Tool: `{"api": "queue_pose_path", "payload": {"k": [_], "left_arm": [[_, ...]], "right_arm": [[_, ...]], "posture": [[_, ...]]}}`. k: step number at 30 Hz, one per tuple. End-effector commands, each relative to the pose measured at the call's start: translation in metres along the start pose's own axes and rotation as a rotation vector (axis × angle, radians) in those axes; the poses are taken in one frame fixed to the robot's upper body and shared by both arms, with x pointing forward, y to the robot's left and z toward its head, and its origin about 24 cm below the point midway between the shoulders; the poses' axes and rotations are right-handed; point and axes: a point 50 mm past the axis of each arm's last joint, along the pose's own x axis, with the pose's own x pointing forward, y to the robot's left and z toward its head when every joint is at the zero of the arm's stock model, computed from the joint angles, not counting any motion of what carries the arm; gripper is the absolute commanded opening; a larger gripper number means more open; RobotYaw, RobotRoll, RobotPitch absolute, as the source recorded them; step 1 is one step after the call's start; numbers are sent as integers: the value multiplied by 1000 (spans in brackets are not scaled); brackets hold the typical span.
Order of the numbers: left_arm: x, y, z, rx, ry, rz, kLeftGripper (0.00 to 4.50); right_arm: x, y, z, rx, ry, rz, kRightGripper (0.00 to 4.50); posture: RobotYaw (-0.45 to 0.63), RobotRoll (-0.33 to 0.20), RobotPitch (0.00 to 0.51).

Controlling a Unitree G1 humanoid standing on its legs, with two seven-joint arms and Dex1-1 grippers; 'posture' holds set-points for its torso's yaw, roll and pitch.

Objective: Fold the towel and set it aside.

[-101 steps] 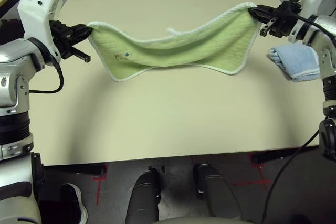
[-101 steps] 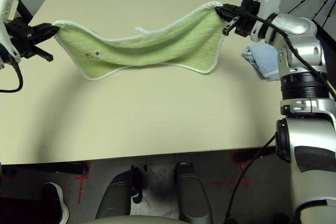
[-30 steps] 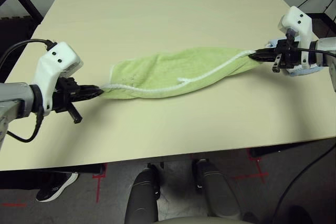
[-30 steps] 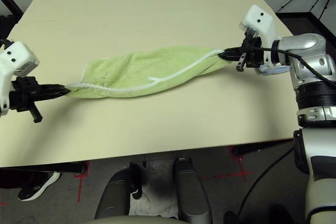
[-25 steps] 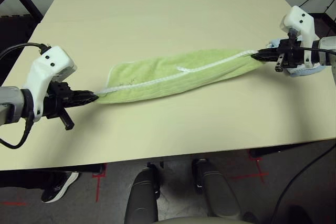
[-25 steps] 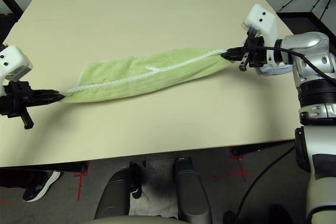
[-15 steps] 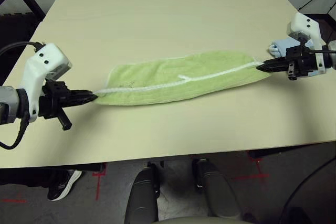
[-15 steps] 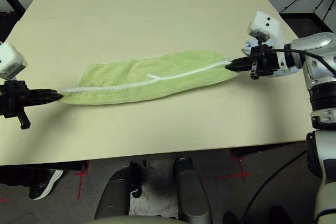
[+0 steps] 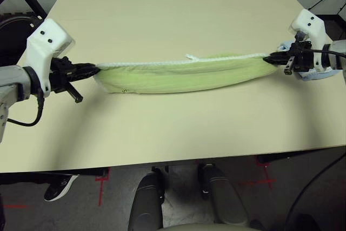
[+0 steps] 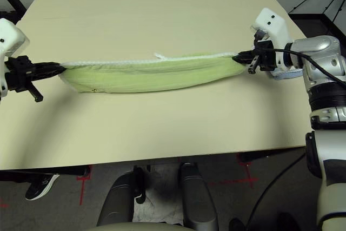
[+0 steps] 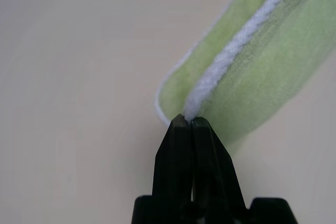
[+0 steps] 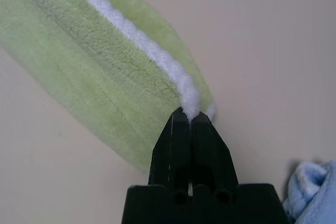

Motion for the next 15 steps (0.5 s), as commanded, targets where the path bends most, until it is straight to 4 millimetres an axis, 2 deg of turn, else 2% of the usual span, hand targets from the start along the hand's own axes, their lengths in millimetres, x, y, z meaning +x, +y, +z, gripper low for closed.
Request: {"api": "queue_pose_path", "payload": {"k": [1,15], "left_arm": [[11,5,-4,22,8,36,38],[39,1,-17,31,29,5,38]], "right_arm": [[6,-3,-6,-11,35,-55,0],[37,6,-17,13,77,-129,0]], "posture": [[-129,0,213],[-151,0,230]]}}
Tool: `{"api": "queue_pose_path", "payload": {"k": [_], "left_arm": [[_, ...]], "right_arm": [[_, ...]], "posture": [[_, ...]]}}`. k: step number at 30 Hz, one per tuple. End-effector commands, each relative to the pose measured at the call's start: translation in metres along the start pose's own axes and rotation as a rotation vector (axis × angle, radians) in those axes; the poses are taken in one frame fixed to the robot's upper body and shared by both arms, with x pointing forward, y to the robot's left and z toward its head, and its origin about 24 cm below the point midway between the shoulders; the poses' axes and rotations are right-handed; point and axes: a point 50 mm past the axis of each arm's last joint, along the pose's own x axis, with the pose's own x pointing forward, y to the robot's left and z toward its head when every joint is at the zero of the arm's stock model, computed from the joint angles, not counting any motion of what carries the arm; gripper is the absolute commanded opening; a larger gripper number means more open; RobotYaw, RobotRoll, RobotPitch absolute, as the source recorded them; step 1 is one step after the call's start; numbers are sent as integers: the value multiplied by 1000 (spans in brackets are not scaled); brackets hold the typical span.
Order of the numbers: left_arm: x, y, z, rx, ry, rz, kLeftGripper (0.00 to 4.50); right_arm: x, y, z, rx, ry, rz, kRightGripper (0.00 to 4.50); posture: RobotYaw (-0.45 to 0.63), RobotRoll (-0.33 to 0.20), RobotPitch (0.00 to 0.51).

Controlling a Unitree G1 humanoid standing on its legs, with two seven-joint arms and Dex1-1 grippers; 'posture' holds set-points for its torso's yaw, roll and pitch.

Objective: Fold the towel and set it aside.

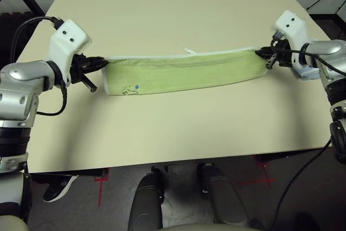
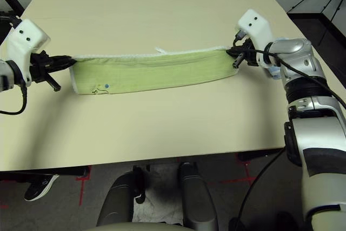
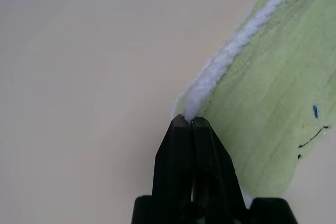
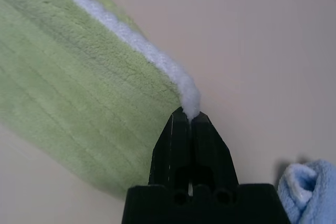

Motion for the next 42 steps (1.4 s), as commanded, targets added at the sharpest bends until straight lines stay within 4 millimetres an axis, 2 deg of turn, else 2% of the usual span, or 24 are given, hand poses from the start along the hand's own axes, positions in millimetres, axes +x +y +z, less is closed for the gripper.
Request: {"api": "queue_pose_path", "payload": {"k": [1,7,13,14,17,25,27,30,32,37,42], "left_arm": [[6,-2,-5,1,26,-18,38],[14,-6,-10,-5,31,-29,38],[20,-7,-15,-1,52,-11,38],[21,-6,-15,-2,54,9,0],[19,-4,-15,-10,37,43,707],[1,2,-6,-105,-74,174,3793],[-5,1,2,-169,-146,196,4478],[-11,-11,17,-311,-258,150,4478],[-12,-19,21,-368,-278,119,4478],[-9,-42,13,-436,-227,19,4478],[-1,-55,7,-426,-195,4,4478]], "right_arm": [[7,4,-8,1,39,-1,0],[18,10,-11,1,56,-37,0],[29,14,-6,-5,40,-93,0],[30,15,-5,-2,35,-99,576],[30,15,-2,-7,15,-106,1504],[22,9,6,9,-99,-132,4500],[19,10,9,16,-146,-121,4500],[14,17,15,46,-221,-57,4500],[12,23,19,71,-253,-16,4500],[11,46,22,162,-275,100,4500],[16,58,10,280,-201,99,4500]], "posture": [[-150,0,230],[-144,0,237],[-132,0,243],[-132,0,243],[-129,0,243],[-131,0,241],[-131,0,241],[-127,0,237],[-124,0,233],[-126,0,226],[-127,0,224]]}}
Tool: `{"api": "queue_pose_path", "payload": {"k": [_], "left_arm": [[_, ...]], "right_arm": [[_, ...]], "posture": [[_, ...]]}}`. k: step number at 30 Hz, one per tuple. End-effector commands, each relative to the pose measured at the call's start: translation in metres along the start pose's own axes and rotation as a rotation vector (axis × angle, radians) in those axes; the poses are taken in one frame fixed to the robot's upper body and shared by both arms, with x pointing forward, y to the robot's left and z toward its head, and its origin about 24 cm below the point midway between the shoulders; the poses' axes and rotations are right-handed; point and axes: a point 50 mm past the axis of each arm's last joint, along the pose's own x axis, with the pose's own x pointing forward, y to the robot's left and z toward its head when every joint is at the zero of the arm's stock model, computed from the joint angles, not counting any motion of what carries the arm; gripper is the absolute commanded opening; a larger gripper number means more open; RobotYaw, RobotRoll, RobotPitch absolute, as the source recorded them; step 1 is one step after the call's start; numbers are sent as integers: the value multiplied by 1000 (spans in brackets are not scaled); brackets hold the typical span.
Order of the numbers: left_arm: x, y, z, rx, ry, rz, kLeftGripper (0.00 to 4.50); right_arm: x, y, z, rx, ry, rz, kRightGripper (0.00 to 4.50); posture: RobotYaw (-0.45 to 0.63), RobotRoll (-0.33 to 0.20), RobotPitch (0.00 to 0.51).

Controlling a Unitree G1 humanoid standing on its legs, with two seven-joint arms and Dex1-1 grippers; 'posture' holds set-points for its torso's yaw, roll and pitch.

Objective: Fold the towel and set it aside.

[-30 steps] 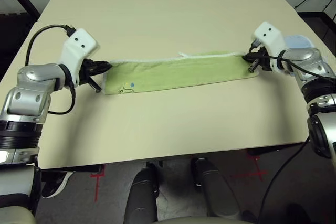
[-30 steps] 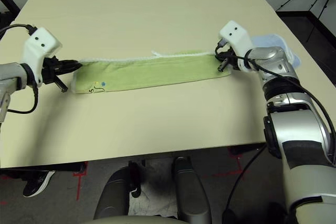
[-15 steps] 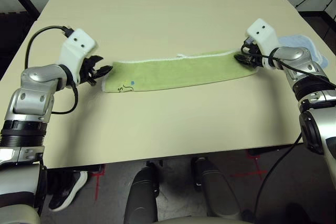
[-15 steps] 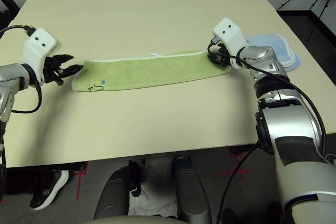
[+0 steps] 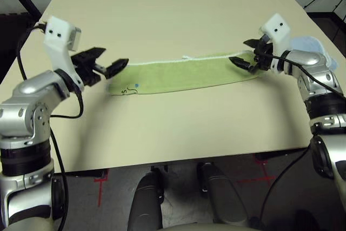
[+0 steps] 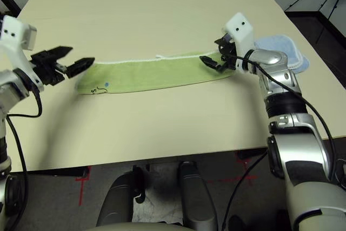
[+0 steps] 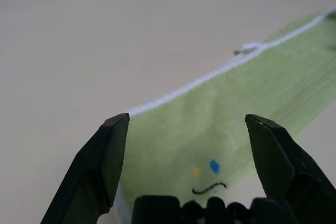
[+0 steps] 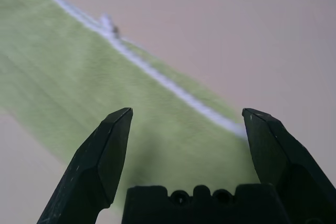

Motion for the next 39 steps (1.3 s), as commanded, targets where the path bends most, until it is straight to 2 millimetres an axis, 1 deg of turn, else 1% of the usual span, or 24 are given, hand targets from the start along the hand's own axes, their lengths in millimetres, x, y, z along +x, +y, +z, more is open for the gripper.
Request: {"api": "queue_pose_path", "payload": {"k": [1,4,9,16,18,19,20,22,24,27,29,32,34,38,39], "left_arm": [[3,-8,-8,16,28,-11,4478],[7,-9,-20,12,53,0,4478],[11,-7,-33,8,64,28,4478],[7,1,-57,-8,116,67,4478],[6,3,-61,-4,127,76,4478],[6,4,-61,1,125,80,4478],[6,4,-60,5,120,83,4478],[5,6,-53,3,75,93,4478],[5,7,-42,-20,16,93,4478],[3,6,-18,-33,-124,74,4478],[1,3,-9,-43,-168,51,4478],[2,-8,4,-59,-196,-9,4478],[5,-15,11,-22,-214,-27,4478],[11,-31,17,45,-234,-90,4478],[12,-34,19,68,-261,-111,4478]], "right_arm": [[-1,2,-11,89,44,-32,4500],[1,-2,-25,135,114,-101,4500],[4,-10,-37,178,169,-189,4500],[7,-10,-47,187,217,-213,4500],[8,-9,-47,183,208,-217,4500],[8,-10,-43,179,182,-218,4500],[8,-10,-40,180,155,-218,4500],[7,-11,-29,178,84,-210,4500],[5,-11,-20,171,37,-182,4500],[0,-6,-5,136,-67,-116,4500],[-5,-4,2,125,-107,-91,4500],[-12,-1,10,82,-155,-68,4500],[-16,2,15,76,-179,-50,4500],[-22,9,19,74,-204,-27,4500],[-24,9,19,79,-215,-29,4500]], "posture": [[-126,0,222],[-126,0,222],[-123,0,220],[-117,0,217],[-118,0,219],[-118,0,220],[-118,0,220],[-121,0,220],[-121,0,220],[-123,0,216],[-123,0,216],[-117,0,208],[-117,0,207],[-132,0,207],[-132,0,207]]}}
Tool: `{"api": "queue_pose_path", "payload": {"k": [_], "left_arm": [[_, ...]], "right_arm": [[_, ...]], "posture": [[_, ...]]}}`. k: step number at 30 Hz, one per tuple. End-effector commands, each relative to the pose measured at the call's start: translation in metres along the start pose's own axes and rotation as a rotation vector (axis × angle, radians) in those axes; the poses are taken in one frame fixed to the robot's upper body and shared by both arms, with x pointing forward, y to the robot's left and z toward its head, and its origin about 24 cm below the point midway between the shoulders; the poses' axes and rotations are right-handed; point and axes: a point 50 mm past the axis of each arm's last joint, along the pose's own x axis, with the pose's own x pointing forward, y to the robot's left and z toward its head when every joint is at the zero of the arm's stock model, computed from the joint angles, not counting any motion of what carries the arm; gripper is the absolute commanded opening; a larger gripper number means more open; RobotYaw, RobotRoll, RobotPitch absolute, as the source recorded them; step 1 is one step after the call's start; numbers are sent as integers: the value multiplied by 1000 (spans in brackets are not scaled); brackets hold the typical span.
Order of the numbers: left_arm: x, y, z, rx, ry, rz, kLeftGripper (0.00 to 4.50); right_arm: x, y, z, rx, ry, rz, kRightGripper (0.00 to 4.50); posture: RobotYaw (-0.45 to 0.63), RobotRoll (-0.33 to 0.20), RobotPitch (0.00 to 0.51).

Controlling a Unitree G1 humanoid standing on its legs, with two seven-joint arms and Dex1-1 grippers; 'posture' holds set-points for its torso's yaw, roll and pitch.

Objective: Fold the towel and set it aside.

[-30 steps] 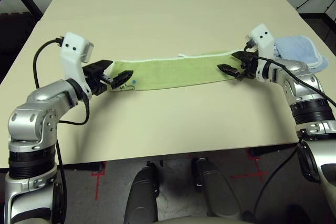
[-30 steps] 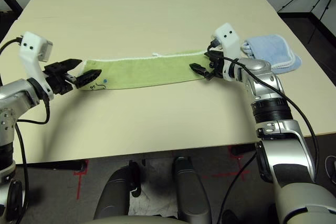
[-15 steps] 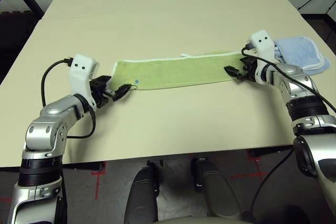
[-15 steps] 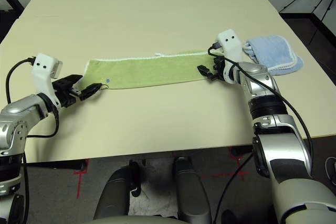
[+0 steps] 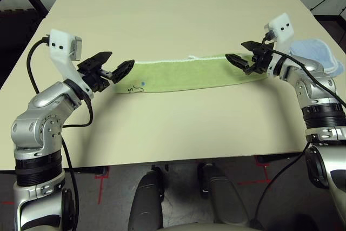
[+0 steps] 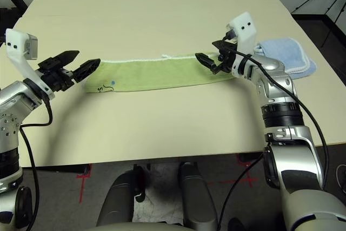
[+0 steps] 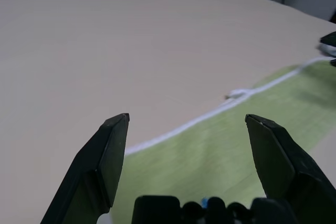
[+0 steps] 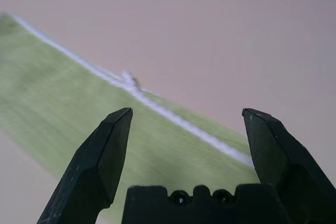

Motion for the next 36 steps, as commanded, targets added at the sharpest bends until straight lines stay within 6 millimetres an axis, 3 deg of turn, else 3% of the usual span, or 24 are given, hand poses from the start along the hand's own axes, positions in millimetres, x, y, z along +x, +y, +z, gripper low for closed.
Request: {"api": "queue_pose_path", "payload": {"k": [1,8,16,21,36], "left_arm": [[6,-15,4,48,-73,-96,4478],[0,-26,-11,112,-112,-253,4478],[-21,-24,-41,160,4,-335,4478],[-26,-21,-45,201,30,-363,4478],[-24,-14,-45,217,29,-383,4478]], "right_arm": [[-12,-1,1,19,-32,-15,4500],[-25,0,-9,63,-42,-27,4500],[-41,-3,-32,200,-15,-106,4500],[-50,-2,-39,240,0,-131,4500],[-102,-6,-67,687,46,-372,4500]], "posture": [[-133,0,208],[-144,0,205],[-146,0,206],[-153,0,210],[-184,0,208]]}}
